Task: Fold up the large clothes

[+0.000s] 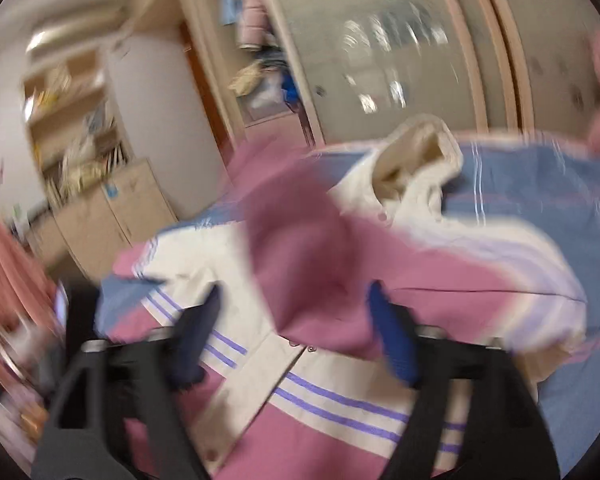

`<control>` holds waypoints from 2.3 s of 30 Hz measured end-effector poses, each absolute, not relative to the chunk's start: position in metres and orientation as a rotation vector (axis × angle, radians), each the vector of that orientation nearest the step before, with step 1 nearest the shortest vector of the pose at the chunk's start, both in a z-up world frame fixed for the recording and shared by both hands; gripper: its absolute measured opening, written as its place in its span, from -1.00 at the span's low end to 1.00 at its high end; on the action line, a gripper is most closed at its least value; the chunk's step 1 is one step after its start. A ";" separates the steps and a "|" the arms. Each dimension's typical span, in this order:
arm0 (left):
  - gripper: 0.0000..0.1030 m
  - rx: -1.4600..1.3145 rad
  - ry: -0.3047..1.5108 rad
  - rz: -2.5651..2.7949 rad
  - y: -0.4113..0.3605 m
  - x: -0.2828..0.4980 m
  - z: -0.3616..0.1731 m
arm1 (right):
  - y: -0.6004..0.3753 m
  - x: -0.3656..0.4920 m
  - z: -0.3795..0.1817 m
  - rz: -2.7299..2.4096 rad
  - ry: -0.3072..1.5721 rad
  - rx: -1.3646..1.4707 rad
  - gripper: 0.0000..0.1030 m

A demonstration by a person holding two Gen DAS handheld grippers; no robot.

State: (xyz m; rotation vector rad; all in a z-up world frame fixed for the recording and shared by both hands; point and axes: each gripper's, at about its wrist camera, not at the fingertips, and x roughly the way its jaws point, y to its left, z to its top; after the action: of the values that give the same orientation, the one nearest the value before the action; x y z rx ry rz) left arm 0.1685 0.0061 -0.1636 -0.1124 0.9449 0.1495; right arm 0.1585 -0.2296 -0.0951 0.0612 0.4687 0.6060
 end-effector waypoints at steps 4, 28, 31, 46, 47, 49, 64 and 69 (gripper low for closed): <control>0.96 -0.156 0.965 0.140 0.012 0.174 -0.166 | -0.264 0.172 -0.108 0.550 0.508 0.171 0.87; -0.73 -0.537 0.989 -0.072 0.029 0.292 -0.172 | -0.401 0.196 -0.131 0.361 0.594 0.602 0.88; -0.73 -0.534 0.937 -0.044 0.036 0.289 -0.158 | -0.397 0.203 -0.136 0.093 0.701 0.363 0.88; -0.72 -0.464 0.940 0.026 0.037 0.287 -0.162 | -0.398 0.240 -0.199 -0.045 1.021 0.363 0.88; -0.72 -0.468 0.949 0.019 0.037 0.289 -0.167 | -0.403 0.239 -0.199 -0.044 1.026 0.379 0.88; -0.71 -0.460 0.960 0.028 0.034 0.292 -0.174 | -0.406 0.238 -0.204 -0.020 1.049 0.384 0.89; -0.43 -0.335 0.953 0.092 0.023 0.283 -0.188 | -0.336 0.255 -0.177 0.362 0.924 0.440 -0.01; -0.29 -0.349 0.960 0.098 0.025 0.284 -0.199 | -0.363 0.256 -0.214 0.280 1.053 0.621 -0.59</control>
State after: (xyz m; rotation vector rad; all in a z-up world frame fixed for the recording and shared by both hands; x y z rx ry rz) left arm 0.2840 0.0247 -0.1992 -0.3485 0.9603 0.0985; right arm 0.2556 -0.3634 -0.2144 0.6209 1.0531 0.2799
